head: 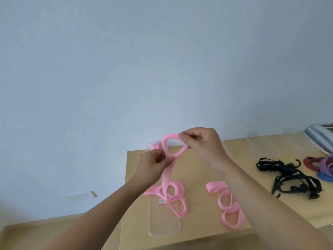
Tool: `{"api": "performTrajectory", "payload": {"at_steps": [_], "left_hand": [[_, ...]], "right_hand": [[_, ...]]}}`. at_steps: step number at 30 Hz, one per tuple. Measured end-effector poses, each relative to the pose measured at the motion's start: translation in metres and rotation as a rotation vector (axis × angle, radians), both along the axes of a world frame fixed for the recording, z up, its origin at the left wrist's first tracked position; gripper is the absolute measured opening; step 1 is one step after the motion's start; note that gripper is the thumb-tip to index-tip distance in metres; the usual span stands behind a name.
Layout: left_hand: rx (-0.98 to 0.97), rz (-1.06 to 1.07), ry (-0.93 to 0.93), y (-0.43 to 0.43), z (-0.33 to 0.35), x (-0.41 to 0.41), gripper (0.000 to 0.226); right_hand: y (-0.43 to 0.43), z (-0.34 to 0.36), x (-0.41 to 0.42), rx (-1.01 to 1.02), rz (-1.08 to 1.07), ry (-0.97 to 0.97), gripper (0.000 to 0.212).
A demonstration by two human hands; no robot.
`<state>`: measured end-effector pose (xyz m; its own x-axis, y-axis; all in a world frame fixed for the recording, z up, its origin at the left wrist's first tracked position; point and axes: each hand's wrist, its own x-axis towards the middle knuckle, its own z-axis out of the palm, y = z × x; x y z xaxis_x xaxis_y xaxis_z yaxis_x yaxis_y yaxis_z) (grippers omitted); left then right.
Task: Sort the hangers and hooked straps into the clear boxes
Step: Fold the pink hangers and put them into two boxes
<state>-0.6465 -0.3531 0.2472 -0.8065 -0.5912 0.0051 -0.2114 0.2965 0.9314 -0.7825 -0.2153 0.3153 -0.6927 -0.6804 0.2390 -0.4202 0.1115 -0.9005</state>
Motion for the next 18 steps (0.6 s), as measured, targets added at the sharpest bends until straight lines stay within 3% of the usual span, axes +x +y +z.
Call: {"api": "performTrajectory", "payload": {"at_steps": [3, 6, 10, 12, 18], "left_hand": [[0.120, -0.033, 0.133, 0.012, 0.037, -0.010, 0.026], [0.159, -0.064, 0.232, 0.026, 0.064, -0.018, 0.040], [0.257, -0.116, 0.336, 0.038, 0.082, -0.024, 0.024], [0.307, -0.159, 0.393, 0.042, 0.086, -0.025, 0.031], [0.263, -0.102, 0.433, 0.052, 0.091, -0.027, 0.024]], "right_hand": [[0.005, 0.028, -0.008, -0.107, 0.074, 0.034, 0.012], [0.015, 0.046, -0.014, -0.171, 0.152, 0.160, 0.004], [0.028, 0.050, -0.018, -0.204, 0.149, 0.386, 0.015], [0.032, 0.049, -0.018, -0.217, 0.128, 0.448, 0.018], [0.036, 0.056, -0.023, -0.250, 0.141, 0.622, 0.016]]}}
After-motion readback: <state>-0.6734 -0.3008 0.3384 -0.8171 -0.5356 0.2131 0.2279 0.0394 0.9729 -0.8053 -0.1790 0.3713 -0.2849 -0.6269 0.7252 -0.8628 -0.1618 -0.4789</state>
